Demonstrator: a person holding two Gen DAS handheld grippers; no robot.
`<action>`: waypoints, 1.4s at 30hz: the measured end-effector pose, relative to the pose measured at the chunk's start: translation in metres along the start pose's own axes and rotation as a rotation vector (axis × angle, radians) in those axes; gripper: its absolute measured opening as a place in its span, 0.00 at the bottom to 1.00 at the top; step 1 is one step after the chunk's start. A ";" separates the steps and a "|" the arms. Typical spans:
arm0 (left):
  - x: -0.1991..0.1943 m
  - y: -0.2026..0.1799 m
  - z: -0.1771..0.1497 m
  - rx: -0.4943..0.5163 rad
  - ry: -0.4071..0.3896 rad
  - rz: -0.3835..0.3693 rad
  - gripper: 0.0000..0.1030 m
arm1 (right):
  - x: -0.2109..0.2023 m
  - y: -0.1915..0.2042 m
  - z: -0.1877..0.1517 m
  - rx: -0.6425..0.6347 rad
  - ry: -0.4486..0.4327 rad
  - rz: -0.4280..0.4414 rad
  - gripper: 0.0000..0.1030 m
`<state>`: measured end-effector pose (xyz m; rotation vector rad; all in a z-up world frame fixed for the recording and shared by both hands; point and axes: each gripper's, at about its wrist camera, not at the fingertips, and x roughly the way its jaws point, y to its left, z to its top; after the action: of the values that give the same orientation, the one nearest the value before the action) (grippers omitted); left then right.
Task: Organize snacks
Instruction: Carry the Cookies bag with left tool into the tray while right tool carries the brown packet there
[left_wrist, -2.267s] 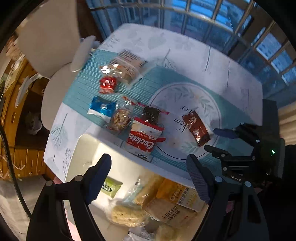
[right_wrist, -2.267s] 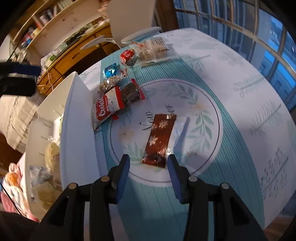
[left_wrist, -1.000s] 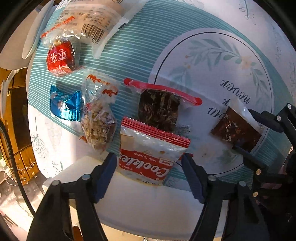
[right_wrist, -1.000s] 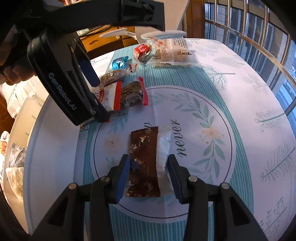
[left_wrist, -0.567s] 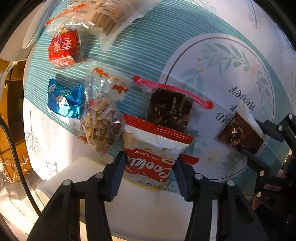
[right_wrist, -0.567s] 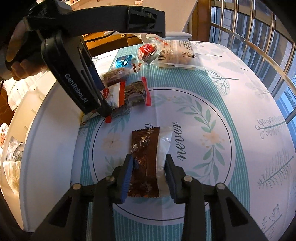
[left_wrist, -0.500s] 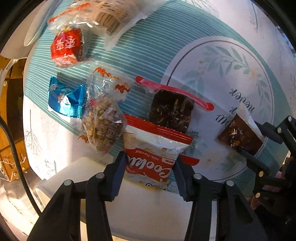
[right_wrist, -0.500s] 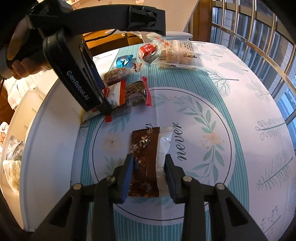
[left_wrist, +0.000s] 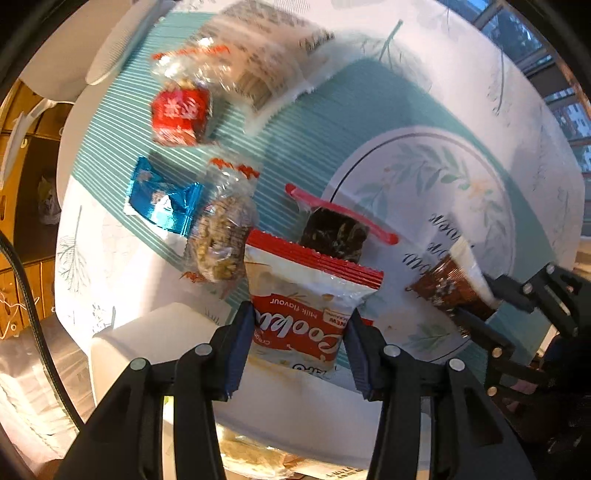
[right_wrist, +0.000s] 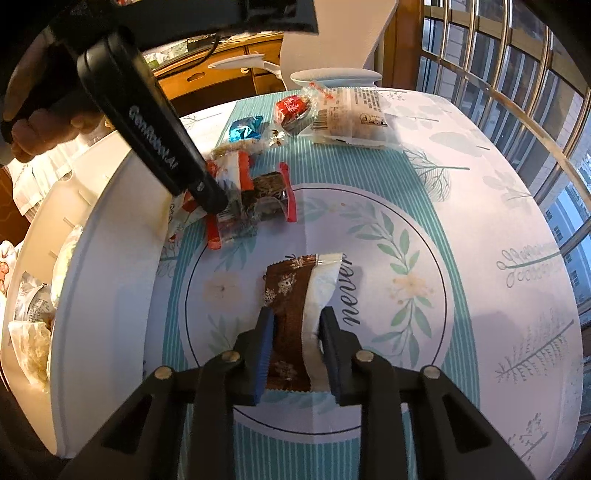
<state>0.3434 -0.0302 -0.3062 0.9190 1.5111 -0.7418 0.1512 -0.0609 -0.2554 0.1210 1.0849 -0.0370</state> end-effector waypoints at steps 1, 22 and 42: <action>-0.004 0.002 -0.002 -0.007 -0.011 -0.005 0.44 | -0.002 0.000 0.000 0.000 -0.001 0.002 0.22; -0.112 -0.016 -0.088 -0.209 -0.293 -0.155 0.44 | -0.065 0.020 0.020 0.027 -0.069 -0.003 0.18; -0.116 0.039 -0.212 -0.463 -0.411 -0.172 0.44 | -0.110 0.085 0.018 0.028 -0.139 0.045 0.18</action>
<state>0.2768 0.1548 -0.1601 0.2706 1.3198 -0.6182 0.1233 0.0185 -0.1435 0.1658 0.9424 -0.0199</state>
